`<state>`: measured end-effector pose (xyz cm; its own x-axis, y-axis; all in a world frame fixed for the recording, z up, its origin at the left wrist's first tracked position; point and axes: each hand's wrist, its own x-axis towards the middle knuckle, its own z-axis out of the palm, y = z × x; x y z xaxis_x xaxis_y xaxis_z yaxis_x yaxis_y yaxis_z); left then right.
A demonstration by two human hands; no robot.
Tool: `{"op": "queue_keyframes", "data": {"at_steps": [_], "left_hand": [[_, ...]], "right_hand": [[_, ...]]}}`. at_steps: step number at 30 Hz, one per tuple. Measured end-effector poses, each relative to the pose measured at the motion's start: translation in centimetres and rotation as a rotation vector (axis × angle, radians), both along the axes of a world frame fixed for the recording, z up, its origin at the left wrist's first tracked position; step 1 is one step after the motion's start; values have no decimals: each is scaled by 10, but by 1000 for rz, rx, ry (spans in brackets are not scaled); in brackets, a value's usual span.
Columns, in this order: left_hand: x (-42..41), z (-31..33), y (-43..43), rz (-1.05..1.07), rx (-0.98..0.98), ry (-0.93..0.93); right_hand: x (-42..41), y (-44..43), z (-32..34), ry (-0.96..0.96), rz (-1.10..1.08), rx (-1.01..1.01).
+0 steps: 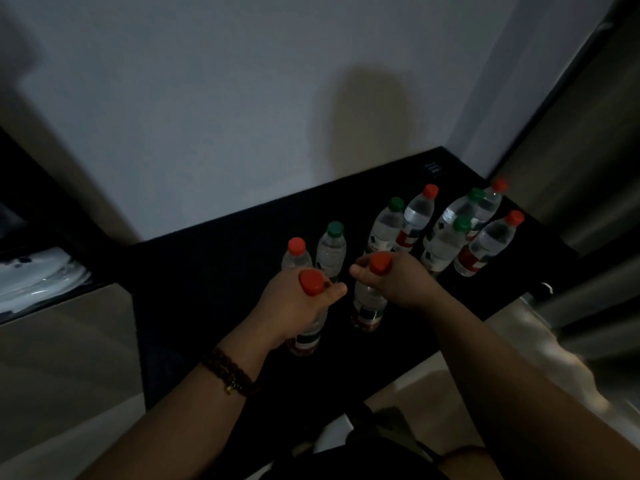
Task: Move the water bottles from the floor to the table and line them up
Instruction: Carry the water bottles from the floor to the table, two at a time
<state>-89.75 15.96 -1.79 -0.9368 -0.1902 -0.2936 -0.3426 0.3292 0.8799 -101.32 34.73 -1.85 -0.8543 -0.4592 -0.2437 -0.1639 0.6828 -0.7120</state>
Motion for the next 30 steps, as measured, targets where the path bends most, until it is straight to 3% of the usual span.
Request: {"op": "queue_keyframes", "data": {"at_steps": [5, 14, 21, 30], "left_hand": [[-31, -17, 30, 89, 13, -11], [-74, -37, 83, 234, -11, 19], [-86, -50, 100, 236, -42, 114], [-94, -67, 96, 267, -59, 55]], "right_hand": [[-51, 16, -23, -94, 76, 49], [-121, 51, -57, -92, 224, 65], [-136, 64, -71, -65, 224, 12], [-138, 61, -70, -26, 293, 3]]}}
